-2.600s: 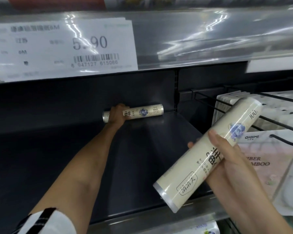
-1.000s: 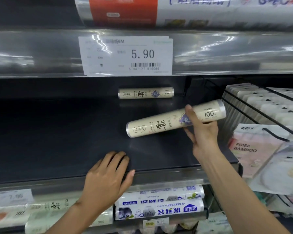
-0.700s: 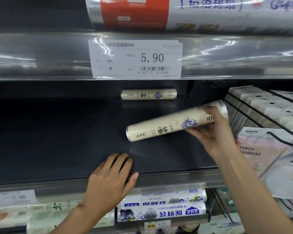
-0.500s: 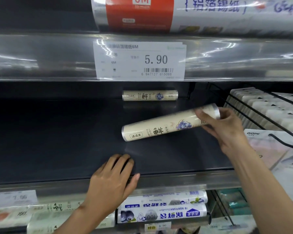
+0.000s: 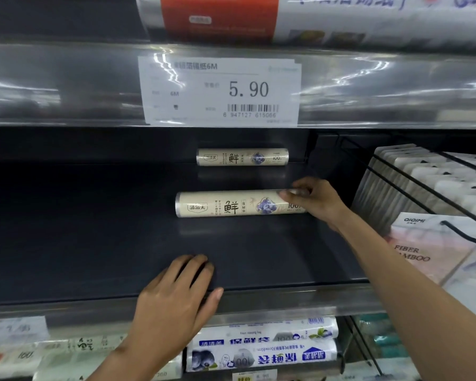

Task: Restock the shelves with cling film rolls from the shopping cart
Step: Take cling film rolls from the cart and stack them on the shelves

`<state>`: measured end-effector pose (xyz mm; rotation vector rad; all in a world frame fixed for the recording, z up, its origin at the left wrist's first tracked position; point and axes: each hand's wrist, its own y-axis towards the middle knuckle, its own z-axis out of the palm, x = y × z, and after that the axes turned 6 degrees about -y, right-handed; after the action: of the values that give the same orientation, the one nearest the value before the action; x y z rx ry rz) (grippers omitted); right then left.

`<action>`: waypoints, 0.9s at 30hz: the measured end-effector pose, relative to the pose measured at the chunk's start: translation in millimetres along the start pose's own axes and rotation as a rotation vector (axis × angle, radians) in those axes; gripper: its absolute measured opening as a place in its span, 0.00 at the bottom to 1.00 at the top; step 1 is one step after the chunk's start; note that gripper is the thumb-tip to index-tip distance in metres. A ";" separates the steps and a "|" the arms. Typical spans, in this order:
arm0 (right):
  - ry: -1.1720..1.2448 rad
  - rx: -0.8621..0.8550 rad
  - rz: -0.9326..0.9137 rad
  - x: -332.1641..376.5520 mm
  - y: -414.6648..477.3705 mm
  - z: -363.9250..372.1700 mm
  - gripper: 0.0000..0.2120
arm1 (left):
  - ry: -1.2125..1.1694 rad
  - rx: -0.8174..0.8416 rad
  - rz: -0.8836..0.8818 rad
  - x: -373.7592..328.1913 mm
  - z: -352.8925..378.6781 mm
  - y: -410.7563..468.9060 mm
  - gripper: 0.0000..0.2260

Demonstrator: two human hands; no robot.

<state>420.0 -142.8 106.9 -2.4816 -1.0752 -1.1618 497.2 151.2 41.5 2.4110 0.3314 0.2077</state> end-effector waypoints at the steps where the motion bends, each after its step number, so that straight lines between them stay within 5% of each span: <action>1: -0.009 0.038 -0.052 2.0 -0.3 -2.7 0.24 | -0.002 0.001 0.001 0.2 0.2 -0.4 0.25; 5: -0.225 0.115 -0.275 6.1 3.5 -11.2 0.21 | -0.008 -0.007 0.008 1.2 2.4 -1.7 0.26; 10: -0.239 0.015 -0.279 9.4 25.4 -2.2 0.11 | 0.013 -0.021 0.019 2.4 4.4 -2.0 0.25; 16: -0.393 0.205 -0.286 6.6 44.0 -18.6 0.23 | 0.016 -0.034 0.041 4.2 5.7 -1.8 0.25; 27: -0.453 -0.074 -0.318 -8.9 99.8 8.2 0.30 | 0.019 -0.055 0.036 3.8 9.4 -1.2 0.26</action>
<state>489.7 -215.3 106.8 -2.7821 -1.6179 -0.7246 502.8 147.4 33.9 2.3633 0.2869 0.2531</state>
